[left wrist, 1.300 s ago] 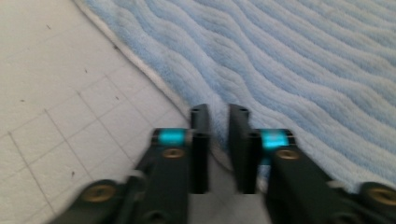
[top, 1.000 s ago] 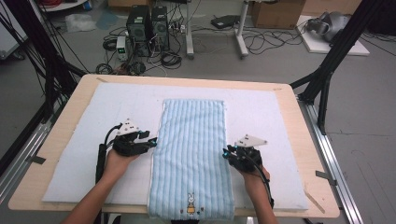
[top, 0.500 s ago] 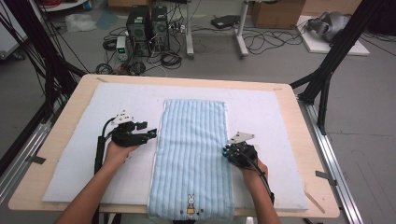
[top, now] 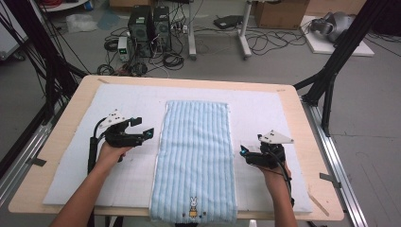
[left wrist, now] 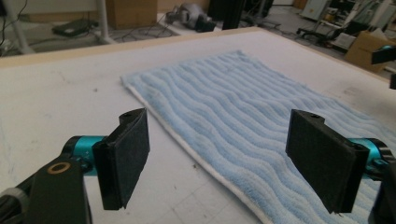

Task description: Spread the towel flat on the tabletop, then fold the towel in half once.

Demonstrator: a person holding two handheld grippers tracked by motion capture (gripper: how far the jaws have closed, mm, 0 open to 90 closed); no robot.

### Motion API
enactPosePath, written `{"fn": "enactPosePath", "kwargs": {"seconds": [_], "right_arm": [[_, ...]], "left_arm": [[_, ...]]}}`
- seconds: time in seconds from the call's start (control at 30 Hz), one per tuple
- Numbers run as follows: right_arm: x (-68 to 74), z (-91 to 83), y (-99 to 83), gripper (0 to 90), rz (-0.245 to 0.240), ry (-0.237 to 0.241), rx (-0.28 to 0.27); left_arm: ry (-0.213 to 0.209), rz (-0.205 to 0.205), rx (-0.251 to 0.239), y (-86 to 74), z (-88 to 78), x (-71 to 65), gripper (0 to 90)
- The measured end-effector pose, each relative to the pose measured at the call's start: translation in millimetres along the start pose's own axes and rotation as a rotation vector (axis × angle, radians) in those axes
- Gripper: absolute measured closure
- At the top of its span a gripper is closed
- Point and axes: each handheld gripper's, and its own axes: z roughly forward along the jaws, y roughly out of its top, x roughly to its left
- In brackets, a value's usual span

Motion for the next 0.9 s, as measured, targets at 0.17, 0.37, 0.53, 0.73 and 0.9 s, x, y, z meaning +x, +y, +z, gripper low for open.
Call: {"fn": "enactPosePath", "kwargs": {"seconds": [0.17,0.37,0.53,0.73,0.9], "right_arm": [[-6.2,-2.8,-0.3,11.3,0.016,-0.029,-0.025],[-3.7,-1.9,2.1,11.3,0.013,0.004,-0.042],[-2.7,-2.1,4.3,11.3,0.026,-0.005,-0.046],[-5.4,-5.0,3.3,11.3,0.048,-0.003,-0.052],[-6.3,-3.8,1.0,11.3,0.06,0.008,-0.037]], "left_arm": [[-0.013,-0.03,0.039,0.8,0.8,-3.3,23.1],[-0.01,-0.056,0.038,1.6,-1.1,-3.3,19.2],[-0.003,-0.054,0.036,2.7,-3.3,-3.5,19.3],[0.001,-0.05,0.05,2.1,-0.1,-3.8,19.3],[0.007,-0.067,0.071,0.8,1.3,-2.5,19.3]]}}
